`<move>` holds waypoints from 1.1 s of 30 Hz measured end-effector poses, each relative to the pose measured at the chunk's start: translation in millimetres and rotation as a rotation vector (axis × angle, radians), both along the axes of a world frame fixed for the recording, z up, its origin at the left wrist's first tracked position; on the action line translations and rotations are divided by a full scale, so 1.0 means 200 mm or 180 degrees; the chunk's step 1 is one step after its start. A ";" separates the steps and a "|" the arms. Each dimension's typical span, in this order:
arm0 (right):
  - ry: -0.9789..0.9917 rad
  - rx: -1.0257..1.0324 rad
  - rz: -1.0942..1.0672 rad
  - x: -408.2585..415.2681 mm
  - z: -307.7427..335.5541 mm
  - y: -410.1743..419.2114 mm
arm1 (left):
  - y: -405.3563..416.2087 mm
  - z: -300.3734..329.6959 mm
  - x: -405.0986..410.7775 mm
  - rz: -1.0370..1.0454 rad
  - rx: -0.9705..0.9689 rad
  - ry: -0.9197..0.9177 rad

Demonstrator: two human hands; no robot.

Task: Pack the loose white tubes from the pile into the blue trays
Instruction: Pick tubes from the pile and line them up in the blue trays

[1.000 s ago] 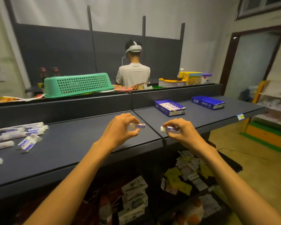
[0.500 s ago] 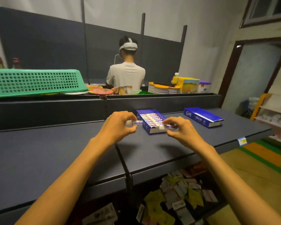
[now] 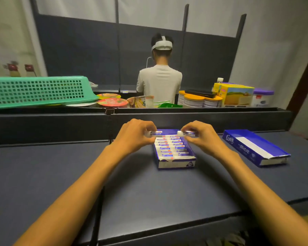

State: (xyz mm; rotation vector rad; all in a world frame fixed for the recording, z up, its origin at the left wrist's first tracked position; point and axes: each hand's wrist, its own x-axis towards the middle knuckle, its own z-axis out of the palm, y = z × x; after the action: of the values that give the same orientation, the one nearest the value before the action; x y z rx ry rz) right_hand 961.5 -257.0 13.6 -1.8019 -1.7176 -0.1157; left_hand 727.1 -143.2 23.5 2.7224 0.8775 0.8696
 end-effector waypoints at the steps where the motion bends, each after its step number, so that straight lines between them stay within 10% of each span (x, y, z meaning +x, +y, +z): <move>1: -0.0027 0.0000 0.0062 0.04 0.00 0.04 | 0.01 0.00 0.03 0.0076 0.0016 0.0016; 33: 0.0033 -0.0513 0.0778 0.31 0.00 0.46 | 0.27 -0.08 0.47 0.0225 -0.0192 0.1277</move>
State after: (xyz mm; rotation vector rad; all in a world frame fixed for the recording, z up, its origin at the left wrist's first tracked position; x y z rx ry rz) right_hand 1024.2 -164.1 12.8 -1.6829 -1.9720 0.1385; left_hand 820.7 -89.4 6.9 2.8743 1.0529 0.2981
